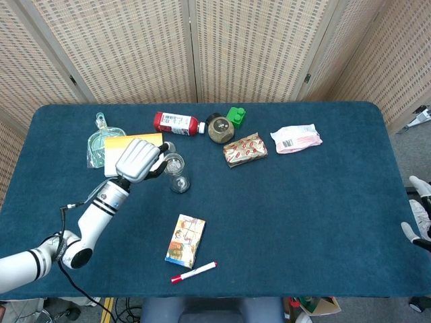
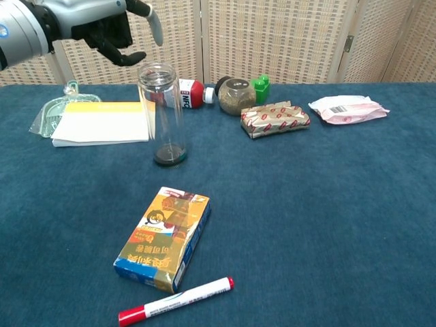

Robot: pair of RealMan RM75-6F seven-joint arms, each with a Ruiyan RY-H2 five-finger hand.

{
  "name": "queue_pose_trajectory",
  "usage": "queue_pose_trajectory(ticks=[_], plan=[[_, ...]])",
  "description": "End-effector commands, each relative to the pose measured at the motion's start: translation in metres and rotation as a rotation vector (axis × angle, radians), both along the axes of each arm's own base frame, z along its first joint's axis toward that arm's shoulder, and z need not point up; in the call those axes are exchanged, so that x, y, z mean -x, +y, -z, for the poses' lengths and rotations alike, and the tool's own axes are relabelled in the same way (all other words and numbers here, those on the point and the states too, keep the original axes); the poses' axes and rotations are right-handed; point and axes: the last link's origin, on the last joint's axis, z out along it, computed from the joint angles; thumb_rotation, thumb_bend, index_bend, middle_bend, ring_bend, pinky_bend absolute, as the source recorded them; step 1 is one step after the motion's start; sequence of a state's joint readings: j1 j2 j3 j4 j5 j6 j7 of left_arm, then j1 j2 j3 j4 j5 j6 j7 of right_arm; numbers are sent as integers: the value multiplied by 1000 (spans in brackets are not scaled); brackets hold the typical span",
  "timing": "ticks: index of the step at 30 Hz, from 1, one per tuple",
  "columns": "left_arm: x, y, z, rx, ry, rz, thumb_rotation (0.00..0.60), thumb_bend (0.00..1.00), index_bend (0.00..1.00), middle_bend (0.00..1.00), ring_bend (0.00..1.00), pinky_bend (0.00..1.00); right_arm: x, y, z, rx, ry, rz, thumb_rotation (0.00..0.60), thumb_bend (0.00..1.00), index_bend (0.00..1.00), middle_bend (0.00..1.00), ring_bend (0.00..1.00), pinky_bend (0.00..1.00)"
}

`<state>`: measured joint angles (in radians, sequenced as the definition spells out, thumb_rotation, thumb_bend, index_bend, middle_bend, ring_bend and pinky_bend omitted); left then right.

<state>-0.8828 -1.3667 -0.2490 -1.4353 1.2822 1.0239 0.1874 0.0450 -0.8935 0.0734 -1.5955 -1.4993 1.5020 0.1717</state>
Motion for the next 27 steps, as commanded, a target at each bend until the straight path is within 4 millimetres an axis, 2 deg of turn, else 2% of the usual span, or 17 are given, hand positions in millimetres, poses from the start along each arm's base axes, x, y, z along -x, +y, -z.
queue_pose_trajectory(ticks=[1, 7, 9, 14, 16, 20, 27], plan=[[11, -7, -10, -32, -9, -52, 600, 446, 359, 873, 847, 1000, 0, 0, 0, -3, 0, 1, 600, 287, 20, 130, 78, 235], [39, -31, -26, -70, -24, -186, 600, 446, 315, 642, 621, 980, 2, -2, 1, -13, -2, 8, 600, 287, 20, 130, 78, 234], [53, -42, -32, -88, -27, -235, 600, 442, 303, 581, 579, 917, 3, -3, 2, -19, -4, 11, 600, 287, 19, 130, 78, 234], [81, -66, -38, -102, -47, -315, 600, 410, 269, 419, 424, 649, 3, -6, 5, -29, -6, 8, 600, 286, 20, 130, 78, 234], [91, -77, -39, -101, -57, -336, 600, 398, 255, 370, 374, 584, 2, -7, 6, -36, -7, 4, 600, 286, 20, 130, 78, 234], [109, -98, -40, -116, -65, -354, 600, 381, 236, 317, 332, 524, 2, -8, 11, -49, -11, -4, 600, 287, 19, 130, 78, 234], [136, -132, -39, -154, -69, -378, 600, 380, 235, 308, 328, 488, 2, -8, 19, -68, -19, -8, 600, 286, 20, 130, 78, 235]])
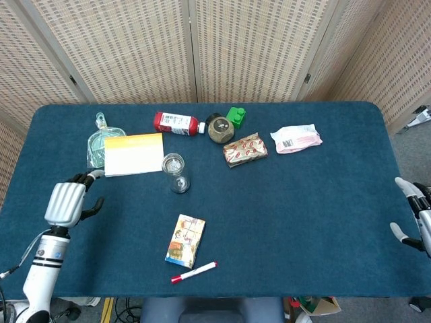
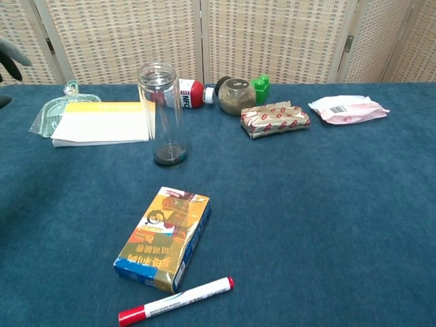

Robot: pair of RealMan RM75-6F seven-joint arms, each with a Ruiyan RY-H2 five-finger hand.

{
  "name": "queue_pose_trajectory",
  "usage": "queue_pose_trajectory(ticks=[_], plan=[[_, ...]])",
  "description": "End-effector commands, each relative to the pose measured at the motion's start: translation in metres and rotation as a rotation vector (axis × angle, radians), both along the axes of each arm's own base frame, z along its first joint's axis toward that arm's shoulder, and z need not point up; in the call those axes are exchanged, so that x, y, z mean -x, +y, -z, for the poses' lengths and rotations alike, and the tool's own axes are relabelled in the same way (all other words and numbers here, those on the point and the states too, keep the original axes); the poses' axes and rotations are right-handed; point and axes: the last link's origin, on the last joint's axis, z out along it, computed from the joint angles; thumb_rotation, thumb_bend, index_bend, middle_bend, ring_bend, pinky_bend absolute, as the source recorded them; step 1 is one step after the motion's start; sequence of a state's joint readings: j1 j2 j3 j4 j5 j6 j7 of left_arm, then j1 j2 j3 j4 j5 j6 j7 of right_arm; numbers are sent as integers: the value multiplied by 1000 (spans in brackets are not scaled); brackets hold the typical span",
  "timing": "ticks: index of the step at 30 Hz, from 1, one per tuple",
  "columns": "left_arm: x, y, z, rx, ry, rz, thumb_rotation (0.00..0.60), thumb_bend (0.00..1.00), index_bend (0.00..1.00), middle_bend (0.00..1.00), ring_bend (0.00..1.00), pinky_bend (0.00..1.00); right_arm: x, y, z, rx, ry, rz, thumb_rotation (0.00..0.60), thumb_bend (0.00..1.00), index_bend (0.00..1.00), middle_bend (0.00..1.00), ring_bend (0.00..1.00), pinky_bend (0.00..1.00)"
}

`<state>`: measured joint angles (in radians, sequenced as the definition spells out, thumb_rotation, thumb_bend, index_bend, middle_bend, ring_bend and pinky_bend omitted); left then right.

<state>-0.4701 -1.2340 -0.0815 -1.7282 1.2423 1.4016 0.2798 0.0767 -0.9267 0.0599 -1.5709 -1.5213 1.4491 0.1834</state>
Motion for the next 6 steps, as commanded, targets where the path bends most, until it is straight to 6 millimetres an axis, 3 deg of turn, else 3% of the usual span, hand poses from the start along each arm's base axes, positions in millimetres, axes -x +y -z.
queue_pose_trajectory(ticks=[1, 6], plan=[[14, -19, 3, -8, -1, -22, 600, 380, 235, 308, 328, 479, 0, 0, 2, -4, -3, 0, 600, 287, 20, 130, 78, 235], [21, -34, 5, -19, -19, -32, 600, 380, 235, 307, 328, 461, 0, -1, 5, -8, -7, -4, 600, 287, 20, 130, 78, 235]])
